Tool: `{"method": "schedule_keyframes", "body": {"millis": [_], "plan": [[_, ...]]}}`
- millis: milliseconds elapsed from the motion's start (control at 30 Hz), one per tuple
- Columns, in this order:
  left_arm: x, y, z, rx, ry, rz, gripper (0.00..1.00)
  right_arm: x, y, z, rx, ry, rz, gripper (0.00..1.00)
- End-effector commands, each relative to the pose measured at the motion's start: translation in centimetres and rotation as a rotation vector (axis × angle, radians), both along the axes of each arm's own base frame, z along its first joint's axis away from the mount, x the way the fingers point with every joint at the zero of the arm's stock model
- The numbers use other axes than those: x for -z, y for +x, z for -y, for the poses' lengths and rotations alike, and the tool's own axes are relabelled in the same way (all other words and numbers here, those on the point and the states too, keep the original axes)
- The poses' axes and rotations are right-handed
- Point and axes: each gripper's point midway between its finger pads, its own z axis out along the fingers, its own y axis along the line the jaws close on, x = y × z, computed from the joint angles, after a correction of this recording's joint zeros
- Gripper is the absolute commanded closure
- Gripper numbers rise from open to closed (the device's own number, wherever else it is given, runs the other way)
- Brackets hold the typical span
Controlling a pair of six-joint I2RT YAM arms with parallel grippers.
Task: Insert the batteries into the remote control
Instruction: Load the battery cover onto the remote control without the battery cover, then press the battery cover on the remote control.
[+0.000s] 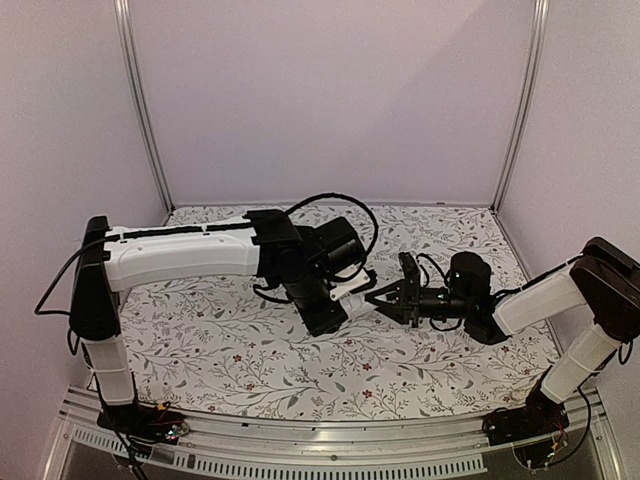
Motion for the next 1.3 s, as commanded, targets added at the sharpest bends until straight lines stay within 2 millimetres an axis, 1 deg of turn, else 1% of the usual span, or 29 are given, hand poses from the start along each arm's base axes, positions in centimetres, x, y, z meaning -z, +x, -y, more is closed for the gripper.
{"method": "schedule_keyframes", "body": {"millis": [0,100,267,400,467,567,667,767,867,1000,1267], "plan": [[-1.1,1.5,-0.9,-0.037,-0.018,0.046,0.42,-1.8,-0.6,-0.4,-0.035,0.054,0.048,1.00],[-2.1,1.9,-1.2,-0.049,-0.053,0.064,0.32,-1.5,-0.6,-0.4,-0.035,0.051,0.042,1.00],[-3.5,2.2,-1.2,-0.069,-0.161,0.058,0.17,-1.4,-0.5,-0.4,-0.035,0.050,0.033,1.00],[-5.2,2.6,-1.3,-0.088,-0.240,0.078,0.16,-1.2,-0.4,-0.3,-0.032,0.049,0.025,1.00],[-5.9,2.7,-1.5,-0.102,-0.291,0.074,0.16,-1.4,-0.2,-0.2,-0.031,0.059,0.029,1.00],[-7.0,2.5,-1.8,-0.128,-0.404,0.017,0.17,-1.8,-0.1,-0.1,-0.031,0.074,0.028,1.00],[-7.9,2.4,-2.4,-0.172,-0.547,-0.068,0.22,-2.2,0.0,-0.2,-0.037,0.086,0.038,1.00],[-7.7,2.3,-2.9,-0.211,-0.634,-0.141,0.29,-2.7,0.0,-0.3,-0.048,0.100,0.048,1.00],[-6.9,2.2,-3.1,-0.229,-0.641,-0.191,0.34,-3.0,-0.1,-0.5,-0.059,0.109,0.052,1.00],[-5.8,1.8,-2.4,-0.227,-0.633,-0.257,0.34,-3.4,-0.1,-0.5,-0.068,0.117,0.057,1.00],[-4.6,1.3,-1.5,-0.208,-0.620,-0.327,0.37,-3.7,-0.2,-0.6,-0.075,0.127,0.061,1.00]]}}
